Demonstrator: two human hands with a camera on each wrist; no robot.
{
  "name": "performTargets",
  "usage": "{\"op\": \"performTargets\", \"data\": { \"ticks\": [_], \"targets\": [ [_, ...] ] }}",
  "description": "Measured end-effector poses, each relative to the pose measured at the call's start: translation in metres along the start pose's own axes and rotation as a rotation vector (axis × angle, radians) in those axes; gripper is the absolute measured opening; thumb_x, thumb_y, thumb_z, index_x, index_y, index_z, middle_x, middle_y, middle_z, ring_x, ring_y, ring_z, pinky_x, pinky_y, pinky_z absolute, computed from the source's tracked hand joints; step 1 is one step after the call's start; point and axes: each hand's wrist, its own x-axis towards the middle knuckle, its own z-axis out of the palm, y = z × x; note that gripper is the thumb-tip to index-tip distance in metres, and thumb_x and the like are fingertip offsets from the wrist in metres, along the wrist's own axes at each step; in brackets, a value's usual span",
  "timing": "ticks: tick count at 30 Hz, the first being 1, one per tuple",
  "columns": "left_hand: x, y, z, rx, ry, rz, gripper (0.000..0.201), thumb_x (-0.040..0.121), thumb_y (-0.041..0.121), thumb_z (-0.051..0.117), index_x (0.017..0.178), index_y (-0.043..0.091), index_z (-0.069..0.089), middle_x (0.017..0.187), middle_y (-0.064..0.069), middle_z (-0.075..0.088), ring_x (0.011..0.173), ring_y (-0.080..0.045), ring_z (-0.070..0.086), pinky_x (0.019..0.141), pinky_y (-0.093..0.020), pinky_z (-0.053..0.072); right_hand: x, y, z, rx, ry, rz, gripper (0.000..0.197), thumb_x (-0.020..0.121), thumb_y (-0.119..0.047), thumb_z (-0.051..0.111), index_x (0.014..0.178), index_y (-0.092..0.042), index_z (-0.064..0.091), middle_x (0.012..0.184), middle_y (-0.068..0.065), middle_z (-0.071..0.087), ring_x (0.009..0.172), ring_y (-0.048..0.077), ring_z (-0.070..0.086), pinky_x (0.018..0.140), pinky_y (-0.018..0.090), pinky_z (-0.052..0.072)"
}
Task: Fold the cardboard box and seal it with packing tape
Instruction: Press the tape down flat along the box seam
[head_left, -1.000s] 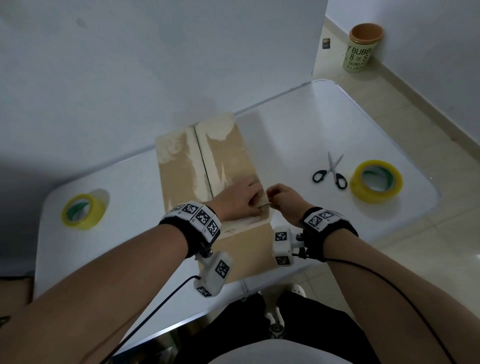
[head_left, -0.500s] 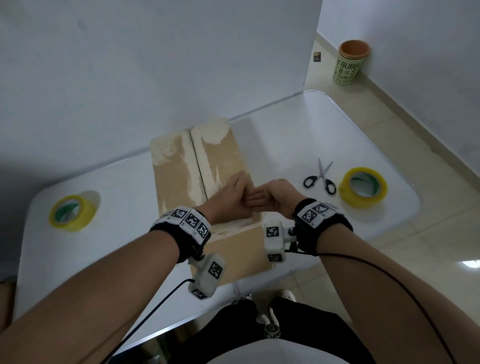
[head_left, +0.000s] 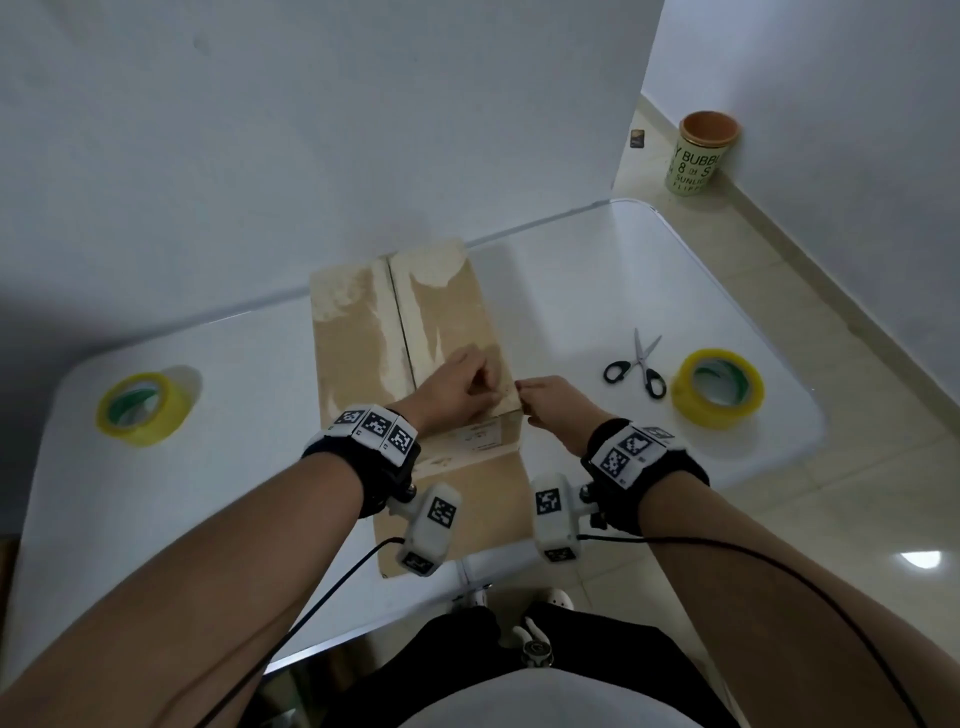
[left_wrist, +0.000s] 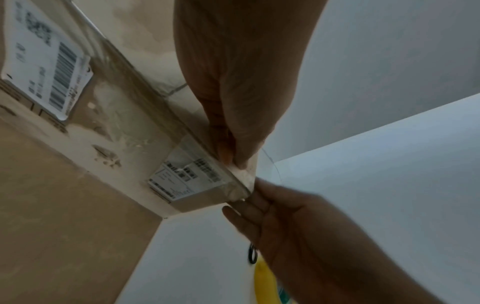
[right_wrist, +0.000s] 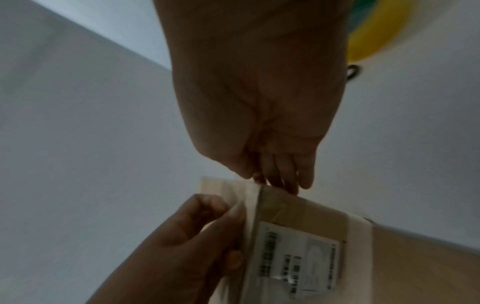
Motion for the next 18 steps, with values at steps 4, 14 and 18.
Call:
{"op": "performTargets", "data": {
  "ticks": [4, 14, 18],
  "targets": [
    [-0.005, -0.001, 0.005, -0.053, 0.094, -0.071, 0.015, 0.088, 0.012, 0.064, 0.090, 0.012, 0.049, 0.092, 0.000, 0.046, 0.071, -0.003, 0.044, 0.059, -0.002, 0.037, -0.007, -0.023, 0.009, -0.293, -0.116, -0.036, 0.041, 0.097, -0.017, 0.047, 0.133, 0.004, 0.049, 0.136, 0.023, 0.050, 0.128, 0.038, 0.047, 0.108, 0.046, 0.039],
    [-0.064, -0.009, -0.001, -0.250, -0.209, -0.259, 0.029, 0.096, 0.030, 0.057, 0.101, 0.006, 0.073, 0.084, -0.008, 0.071, 0.073, -0.013, 0.061, 0.073, -0.026, 0.050, 0.014, 0.006, 0.035, -0.433, 0.122, -0.153, 0.049, 0.104, -0.037, 0.026, 0.131, -0.002, 0.046, 0.134, 0.019, 0.053, 0.121, 0.032, 0.051, 0.099, 0.034, 0.037],
    [-0.068, -0.021, 0.010, -0.252, -0.008, -0.271, 0.029, 0.098, 0.030, 0.053, 0.111, 0.012, 0.073, 0.109, 0.000, 0.072, 0.103, -0.011, 0.063, 0.094, -0.028, 0.047, 0.014, 0.009, 0.031, -0.512, 0.130, -0.193, 0.046, 0.104, -0.033, 0.025, 0.135, -0.004, 0.043, 0.135, 0.019, 0.052, 0.123, 0.033, 0.050, 0.099, 0.034, 0.037]
  ]
}}
